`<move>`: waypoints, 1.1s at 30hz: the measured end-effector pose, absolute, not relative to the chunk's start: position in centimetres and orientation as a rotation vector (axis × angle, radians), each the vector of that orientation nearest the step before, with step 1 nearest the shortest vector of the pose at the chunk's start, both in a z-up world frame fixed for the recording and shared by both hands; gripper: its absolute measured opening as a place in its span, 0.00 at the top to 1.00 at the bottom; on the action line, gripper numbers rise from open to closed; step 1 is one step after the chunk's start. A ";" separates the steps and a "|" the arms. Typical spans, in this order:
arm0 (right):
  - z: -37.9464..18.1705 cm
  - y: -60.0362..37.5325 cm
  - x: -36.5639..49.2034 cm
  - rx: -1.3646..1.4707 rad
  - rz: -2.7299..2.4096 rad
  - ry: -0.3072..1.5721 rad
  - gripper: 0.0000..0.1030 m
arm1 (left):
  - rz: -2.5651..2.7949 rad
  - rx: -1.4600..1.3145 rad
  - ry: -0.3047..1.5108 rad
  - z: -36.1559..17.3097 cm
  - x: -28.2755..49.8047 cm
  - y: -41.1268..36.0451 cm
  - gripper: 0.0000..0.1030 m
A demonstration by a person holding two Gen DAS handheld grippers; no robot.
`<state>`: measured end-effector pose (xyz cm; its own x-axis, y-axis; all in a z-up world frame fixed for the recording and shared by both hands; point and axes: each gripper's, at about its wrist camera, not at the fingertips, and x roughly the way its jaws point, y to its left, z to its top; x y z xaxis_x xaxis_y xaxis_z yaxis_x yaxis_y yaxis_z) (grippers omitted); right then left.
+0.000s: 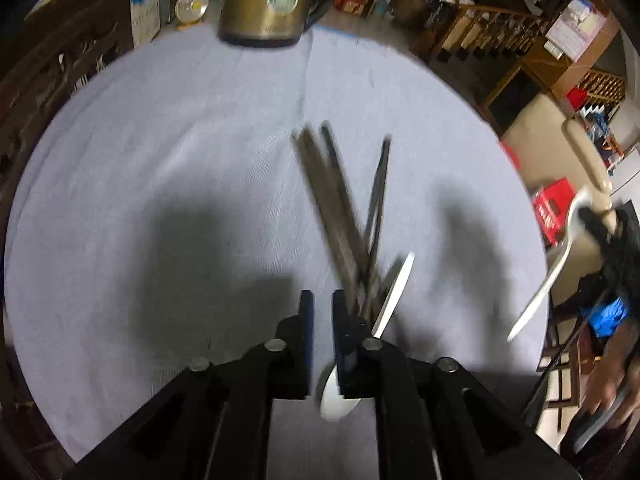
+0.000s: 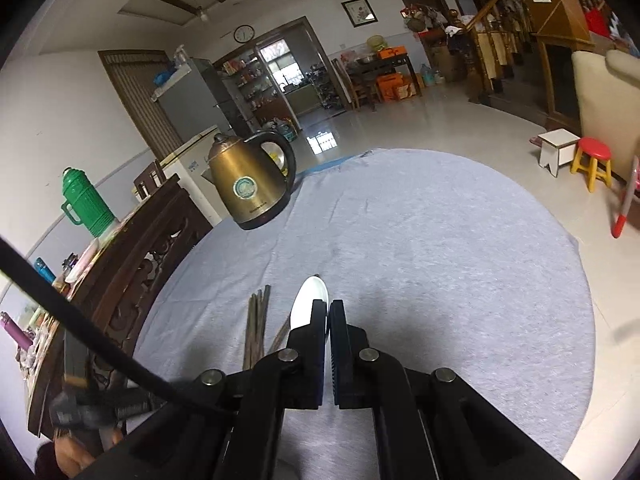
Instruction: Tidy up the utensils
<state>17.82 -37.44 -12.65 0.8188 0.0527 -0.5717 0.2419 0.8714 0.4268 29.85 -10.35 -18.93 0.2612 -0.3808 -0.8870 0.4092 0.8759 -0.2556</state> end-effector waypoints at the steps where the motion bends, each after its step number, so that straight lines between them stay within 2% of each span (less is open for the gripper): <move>1: -12.9 -37.7 17.9 0.519 -0.108 0.615 0.97 | -0.533 0.036 1.199 -19.6 29.2 -9.9 0.77; 3: -13.2 -37.8 18.1 0.534 -0.105 0.621 0.97 | -0.537 0.042 1.219 -21.0 27.7 -9.3 0.68; 4: -13.4 -37.8 18.3 0.542 -0.105 0.624 0.97 | -0.536 0.039 1.229 -21.5 27.4 -9.2 0.66; 16: -13.1 -37.1 20.0 0.562 -0.168 0.548 0.97 | -0.557 0.002 1.204 -22.8 26.1 -7.9 0.64; 22: -11.3 -37.4 18.8 0.546 -0.157 0.474 0.97 | -0.573 0.082 1.153 -23.0 25.5 -9.8 0.52; 33: -8.6 -34.5 21.8 0.496 -0.063 0.476 0.97 | -0.575 0.067 1.121 -23.2 25.4 -10.1 0.52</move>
